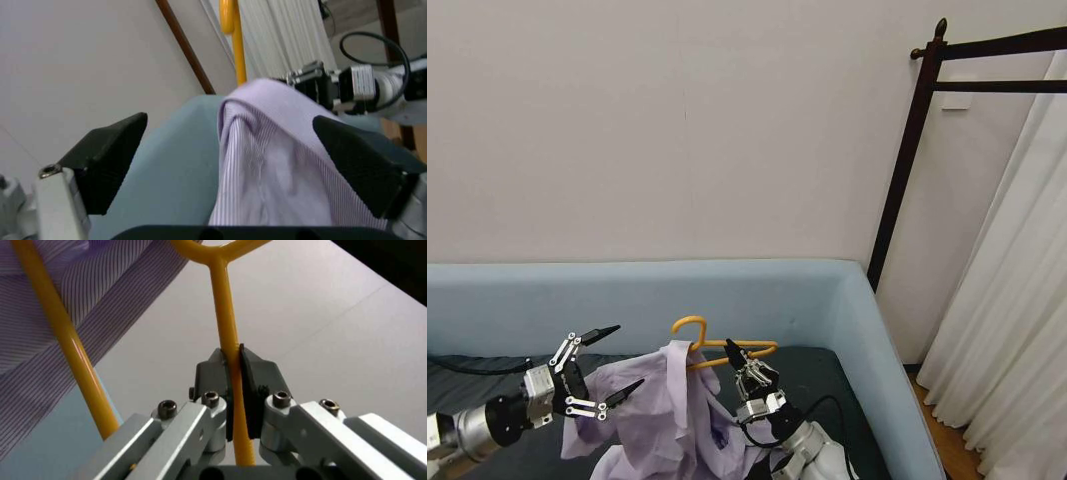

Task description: Pick up the clothes from the sofa and hang them on the clothes hanger.

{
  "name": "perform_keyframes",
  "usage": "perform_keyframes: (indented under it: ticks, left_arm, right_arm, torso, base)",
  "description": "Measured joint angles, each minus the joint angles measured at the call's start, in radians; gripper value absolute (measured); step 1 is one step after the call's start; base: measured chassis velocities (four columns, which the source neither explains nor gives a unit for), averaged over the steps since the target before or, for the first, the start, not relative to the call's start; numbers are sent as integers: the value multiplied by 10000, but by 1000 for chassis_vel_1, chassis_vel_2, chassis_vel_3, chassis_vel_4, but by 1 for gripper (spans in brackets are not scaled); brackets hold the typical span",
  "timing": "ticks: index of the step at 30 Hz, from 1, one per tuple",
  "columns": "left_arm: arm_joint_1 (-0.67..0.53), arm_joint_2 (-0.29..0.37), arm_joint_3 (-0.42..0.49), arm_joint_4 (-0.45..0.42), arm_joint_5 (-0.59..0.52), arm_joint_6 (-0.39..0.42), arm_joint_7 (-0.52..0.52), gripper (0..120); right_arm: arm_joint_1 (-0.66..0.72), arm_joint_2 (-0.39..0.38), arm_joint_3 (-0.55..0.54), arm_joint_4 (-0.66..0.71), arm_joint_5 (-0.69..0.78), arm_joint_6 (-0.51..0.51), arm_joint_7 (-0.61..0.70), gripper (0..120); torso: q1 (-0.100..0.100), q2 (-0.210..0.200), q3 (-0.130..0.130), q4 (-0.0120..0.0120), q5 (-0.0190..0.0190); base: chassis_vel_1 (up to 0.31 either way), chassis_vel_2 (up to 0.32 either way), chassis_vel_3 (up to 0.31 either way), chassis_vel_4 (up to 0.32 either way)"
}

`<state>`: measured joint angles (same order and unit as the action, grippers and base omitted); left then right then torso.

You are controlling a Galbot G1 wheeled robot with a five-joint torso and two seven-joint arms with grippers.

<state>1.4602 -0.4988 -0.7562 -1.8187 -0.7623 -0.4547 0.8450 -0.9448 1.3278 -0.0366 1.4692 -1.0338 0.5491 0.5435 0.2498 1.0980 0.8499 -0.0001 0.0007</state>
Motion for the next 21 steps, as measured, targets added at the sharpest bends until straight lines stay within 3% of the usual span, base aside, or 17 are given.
perform_keyframes:
  ticks: [7, 11, 21]
  left_arm:
    - [-178, 162, 110, 534, -58, 439, 935, 80]
    - [-408, 166, 315, 911, 280, 707, 1419, 59]
    - [-622, -86, 485, 1304, 527, 919, 1790, 26]
  right_arm:
    - [59, 67, -339, 56, -265, 206, -5, 4]
    - [48, 191, -383, 273, -751, 231, 159, 4]
    - [15, 243, -309, 380, -1118, 74, 605, 4]
  torso:
    - [0, 0, 0, -2, 1]
    - [0, 0, 0, -4, 4]
    - [0, 0, 0, -3, 3]
  base:
    - [0, 0, 0, 0]
    - [0, 0, 0, 0]
    - [0, 0, 0, 0]
